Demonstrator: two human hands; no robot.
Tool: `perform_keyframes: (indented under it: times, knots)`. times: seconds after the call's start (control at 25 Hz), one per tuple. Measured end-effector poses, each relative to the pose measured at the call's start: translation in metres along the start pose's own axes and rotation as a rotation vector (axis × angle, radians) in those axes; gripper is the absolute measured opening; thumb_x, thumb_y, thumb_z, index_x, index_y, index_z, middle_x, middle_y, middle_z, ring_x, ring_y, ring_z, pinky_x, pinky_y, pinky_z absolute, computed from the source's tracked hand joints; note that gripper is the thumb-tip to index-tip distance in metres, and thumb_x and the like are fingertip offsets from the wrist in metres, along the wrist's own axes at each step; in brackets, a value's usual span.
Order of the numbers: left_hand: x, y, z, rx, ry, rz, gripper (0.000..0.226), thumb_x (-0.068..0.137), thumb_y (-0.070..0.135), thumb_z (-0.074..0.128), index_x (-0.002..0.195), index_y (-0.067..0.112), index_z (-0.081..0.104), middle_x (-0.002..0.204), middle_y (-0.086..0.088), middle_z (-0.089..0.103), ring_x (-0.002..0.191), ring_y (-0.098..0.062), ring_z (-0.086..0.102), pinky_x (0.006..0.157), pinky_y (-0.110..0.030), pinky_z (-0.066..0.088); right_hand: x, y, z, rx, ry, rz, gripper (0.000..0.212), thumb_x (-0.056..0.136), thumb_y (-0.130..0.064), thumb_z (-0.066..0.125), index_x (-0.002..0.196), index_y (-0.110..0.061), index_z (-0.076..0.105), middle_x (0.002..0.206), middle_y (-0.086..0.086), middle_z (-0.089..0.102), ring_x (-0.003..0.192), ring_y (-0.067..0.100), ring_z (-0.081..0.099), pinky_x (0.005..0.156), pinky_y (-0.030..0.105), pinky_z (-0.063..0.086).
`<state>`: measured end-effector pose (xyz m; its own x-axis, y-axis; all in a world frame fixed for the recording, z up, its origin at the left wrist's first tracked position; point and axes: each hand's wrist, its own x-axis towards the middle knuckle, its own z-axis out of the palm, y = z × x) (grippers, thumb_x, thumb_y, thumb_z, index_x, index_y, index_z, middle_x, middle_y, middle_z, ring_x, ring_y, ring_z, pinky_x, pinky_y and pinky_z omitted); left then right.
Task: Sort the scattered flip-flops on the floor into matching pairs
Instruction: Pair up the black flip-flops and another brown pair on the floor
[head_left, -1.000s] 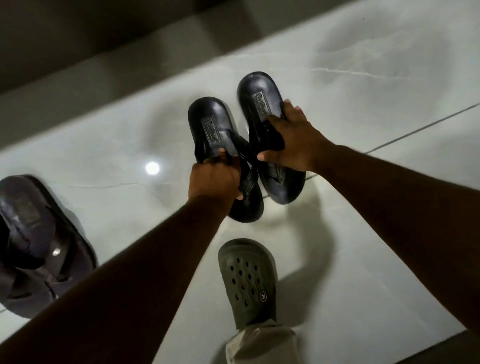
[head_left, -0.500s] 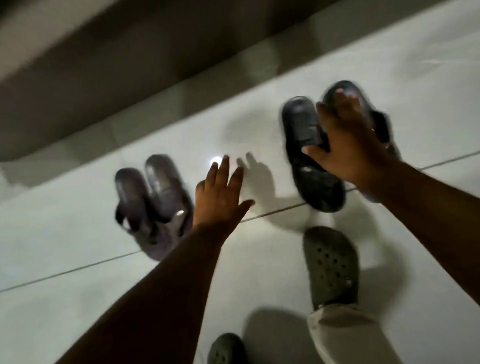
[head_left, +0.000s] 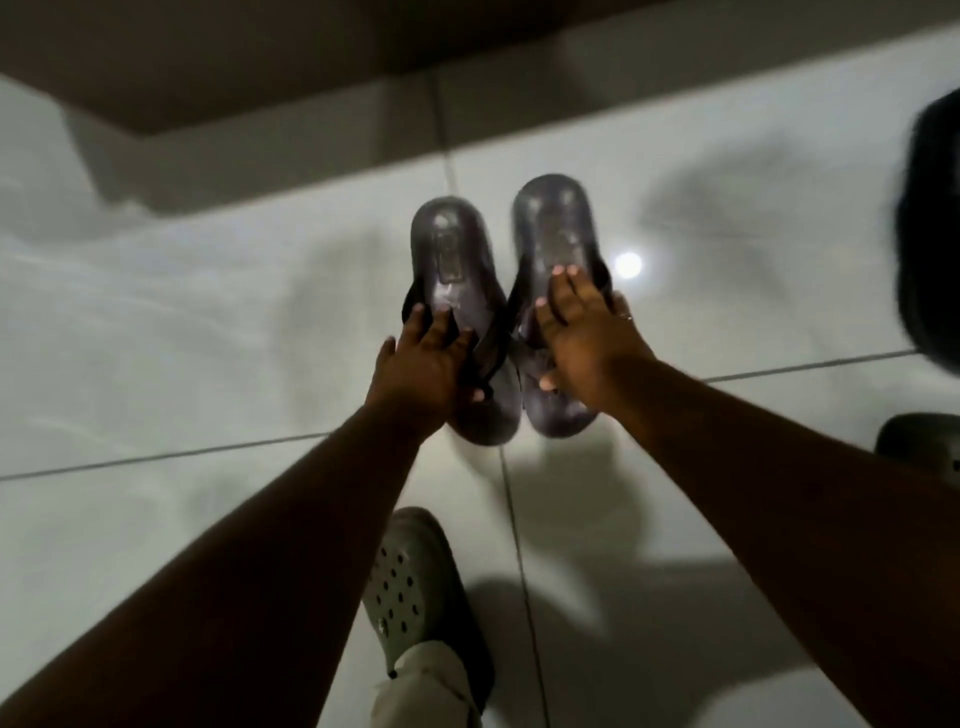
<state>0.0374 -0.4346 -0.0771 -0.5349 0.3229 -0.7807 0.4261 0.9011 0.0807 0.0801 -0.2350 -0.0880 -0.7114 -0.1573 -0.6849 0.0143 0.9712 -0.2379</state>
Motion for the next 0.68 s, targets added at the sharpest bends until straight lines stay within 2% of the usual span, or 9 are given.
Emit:
perform_keyframes:
  times: [0.08,0.2,0.32,0.48,0.68]
  knots:
    - [-0.004,-0.046,0.006,-0.014,0.026,-0.01,0.08,0.085,0.056,0.054,0.153,0.028,0.02,0.166,-0.006,0.004,0.151,-0.035,-0.005,0.119,-0.056,0.019,0.017,-0.04,0.006,-0.015,0.013,-0.007,0.097,0.08,-0.05,0.065,0.152,-0.017,0.008,0.161,0.012,-0.012,0.148,0.031,-0.014,0.117,0.058,0.007]
    - [-0.019,-0.12,0.015,0.06,0.007,-0.002,0.078,0.089,0.05,0.051,0.154,0.022,0.017,0.165,-0.012,0.008,0.151,-0.039,-0.001,0.121,-0.051,0.017,0.048,-0.111,0.004,-0.053,0.014,-0.105,0.096,0.081,-0.05,0.065,0.152,-0.019,0.008,0.162,0.011,-0.012,0.148,0.03,-0.015,0.117,0.059,0.006]
    - [-0.031,-0.164,0.021,-0.098,0.044,-0.104,0.079,0.088,0.05,0.055,0.154,0.026,0.018,0.165,-0.01,0.008,0.151,-0.039,0.0,0.121,-0.047,0.016,0.074,-0.155,0.001,-0.063,0.035,-0.151,0.097,0.081,-0.053,0.063,0.152,-0.019,0.007,0.161,0.011,-0.014,0.147,0.03,-0.017,0.116,0.059,0.002]
    - [-0.026,-0.185,0.025,-0.109,0.127,-0.029,0.08,0.087,0.051,0.055,0.154,0.026,0.019,0.165,-0.009,0.01,0.151,-0.038,-0.003,0.121,-0.047,0.014,0.082,-0.155,0.004,-0.089,0.022,-0.162,0.098,0.081,-0.055,0.061,0.152,-0.024,0.002,0.161,0.009,-0.018,0.146,0.032,-0.019,0.116,0.056,-0.005]
    - [-0.025,-0.175,0.018,-0.078,0.121,-0.053,0.08,0.087,0.053,0.054,0.154,0.028,0.017,0.165,-0.006,0.009,0.152,-0.035,-0.002,0.12,-0.049,0.015,0.076,-0.149,-0.002,-0.116,0.024,-0.203,0.096,0.08,-0.059,0.059,0.152,-0.025,0.004,0.161,0.009,-0.017,0.146,0.033,-0.018,0.115,0.056,-0.007]
